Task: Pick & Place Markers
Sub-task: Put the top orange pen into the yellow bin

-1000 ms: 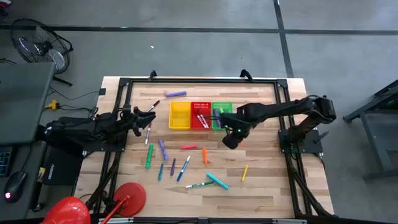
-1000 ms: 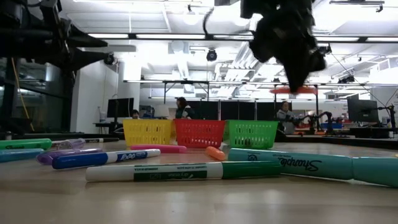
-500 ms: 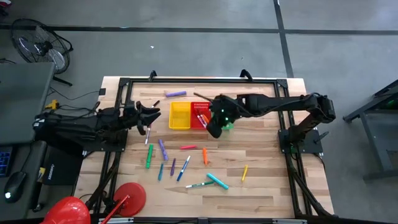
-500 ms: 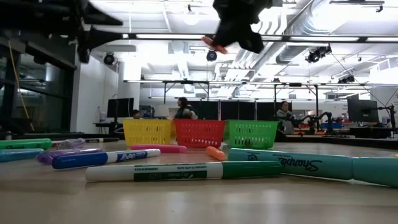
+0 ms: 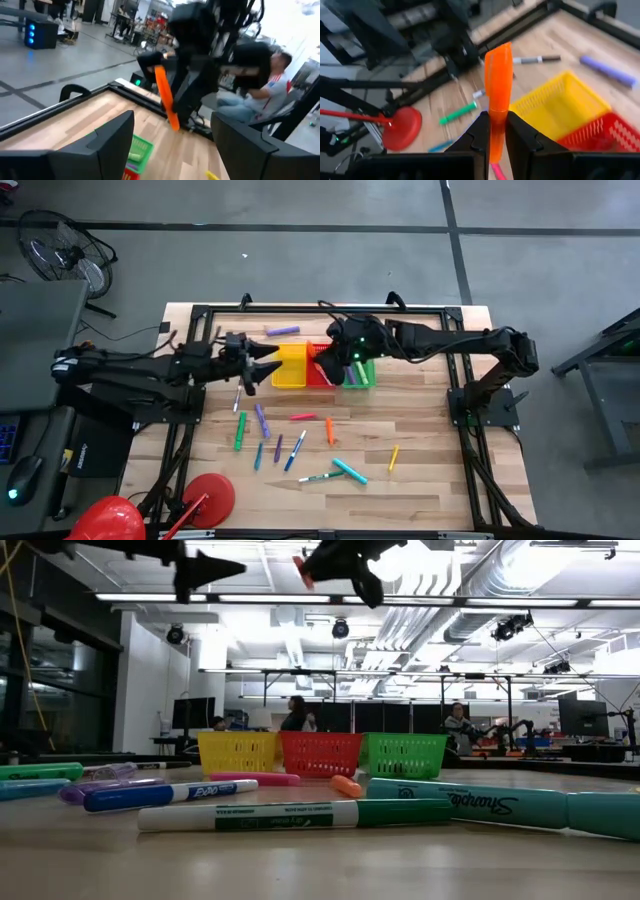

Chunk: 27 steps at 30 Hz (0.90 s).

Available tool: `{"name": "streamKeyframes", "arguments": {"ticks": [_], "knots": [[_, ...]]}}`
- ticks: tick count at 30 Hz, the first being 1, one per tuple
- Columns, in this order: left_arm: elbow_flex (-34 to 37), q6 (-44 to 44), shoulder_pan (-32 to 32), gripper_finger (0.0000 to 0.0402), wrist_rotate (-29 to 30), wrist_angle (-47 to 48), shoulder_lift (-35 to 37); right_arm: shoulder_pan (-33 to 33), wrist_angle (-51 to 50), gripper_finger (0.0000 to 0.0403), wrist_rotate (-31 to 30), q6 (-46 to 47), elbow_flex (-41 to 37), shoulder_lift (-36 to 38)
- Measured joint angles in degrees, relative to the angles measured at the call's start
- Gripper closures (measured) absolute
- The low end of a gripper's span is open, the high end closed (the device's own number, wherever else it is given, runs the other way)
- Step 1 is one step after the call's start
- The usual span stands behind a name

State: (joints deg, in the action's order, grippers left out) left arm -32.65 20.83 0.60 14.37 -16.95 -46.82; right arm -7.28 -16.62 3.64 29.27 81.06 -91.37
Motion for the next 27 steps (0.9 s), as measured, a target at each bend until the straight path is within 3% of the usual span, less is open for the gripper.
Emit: {"name": "streamKeyframes", "arguments": {"ticks": [8,15,27], "knots": [[-4.45,4.03,9.71,0.0137,-16.72,-6.47,-9.39,-1.46,3.98,0.0372,1.24,-6.26,0.00,0.00],[-6.60,7.45,15.96,0.0137,-25.97,-10.87,-13.96,-3.05,4.00,0.0372,3.38,-8.87,0.00,-0.15],[-7.06,11.22,16.66,0.0137,-27.04,-21.45,-21.34,-4.77,4.51,0.0369,6.58,-11.75,0.00,-0.22]]}}
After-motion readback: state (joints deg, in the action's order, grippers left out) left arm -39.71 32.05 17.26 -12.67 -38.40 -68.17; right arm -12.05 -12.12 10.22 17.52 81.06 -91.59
